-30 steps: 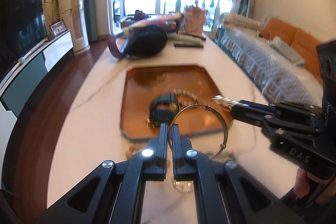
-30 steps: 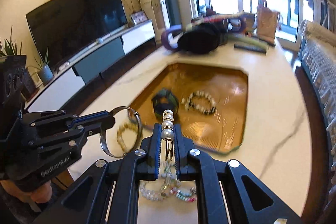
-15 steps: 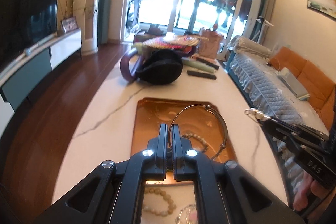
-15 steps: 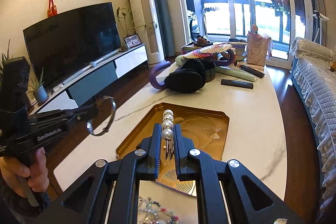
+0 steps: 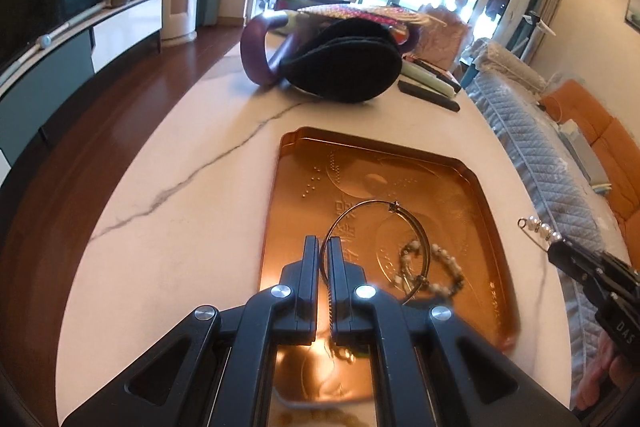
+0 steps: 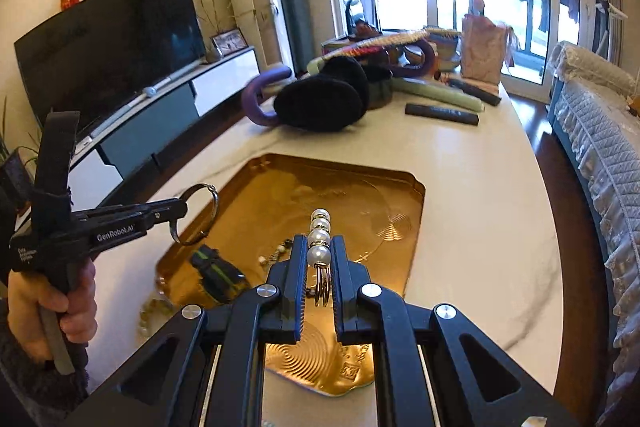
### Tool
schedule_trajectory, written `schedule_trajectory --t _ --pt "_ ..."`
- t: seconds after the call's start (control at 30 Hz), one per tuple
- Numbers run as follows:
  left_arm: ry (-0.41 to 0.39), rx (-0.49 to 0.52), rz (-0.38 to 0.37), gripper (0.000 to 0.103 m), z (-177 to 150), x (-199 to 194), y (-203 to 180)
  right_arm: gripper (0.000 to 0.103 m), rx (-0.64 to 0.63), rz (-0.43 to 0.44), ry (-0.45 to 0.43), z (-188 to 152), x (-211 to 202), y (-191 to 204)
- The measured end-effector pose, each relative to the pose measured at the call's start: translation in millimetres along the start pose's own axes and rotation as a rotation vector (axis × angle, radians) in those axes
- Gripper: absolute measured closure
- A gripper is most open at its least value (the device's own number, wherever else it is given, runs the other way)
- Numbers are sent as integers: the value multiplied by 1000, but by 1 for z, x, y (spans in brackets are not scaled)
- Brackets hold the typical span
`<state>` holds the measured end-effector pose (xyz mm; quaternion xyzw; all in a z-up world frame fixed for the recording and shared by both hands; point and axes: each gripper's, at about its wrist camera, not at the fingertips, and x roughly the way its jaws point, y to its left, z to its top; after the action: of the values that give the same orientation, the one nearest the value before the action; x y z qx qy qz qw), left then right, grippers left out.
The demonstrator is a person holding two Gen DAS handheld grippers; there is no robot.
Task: Organize jewelry
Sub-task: 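Lift the bangle with the left tool into the tray while the right tool carries the pearl bracelet there, then open both tools to release the bangle and pearl bracelet into the tray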
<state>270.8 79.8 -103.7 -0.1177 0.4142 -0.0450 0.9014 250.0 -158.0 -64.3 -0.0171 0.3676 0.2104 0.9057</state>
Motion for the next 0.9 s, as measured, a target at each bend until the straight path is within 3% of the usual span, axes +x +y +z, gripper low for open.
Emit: schedule_trajectory --t 0.37,0.6,0.77,0.8,0.83,0.87,0.9 --pt "71 31 68 99 -4 38 5 93 33 -40 115 -18 56 -15" --pt "94 32 71 99 -8 47 7 93 62 -66 147 -24 74 -22" --pt "87 60 78 96 -8 45 0 90 78 -26 154 -24 76 -21" --pt "82 63 91 93 -7 42 -2 85 85 -25 145 -24 73 -22" --pt "71 68 99 81 -7 37 -4 72 85 -22 138 -24 70 -22" --pt "63 73 104 72 -6 33 -5 66 80 -23 133 -23 68 -21" --pt "46 77 115 51 -7 27 -6 51 70 -32 122 -24 63 -20"
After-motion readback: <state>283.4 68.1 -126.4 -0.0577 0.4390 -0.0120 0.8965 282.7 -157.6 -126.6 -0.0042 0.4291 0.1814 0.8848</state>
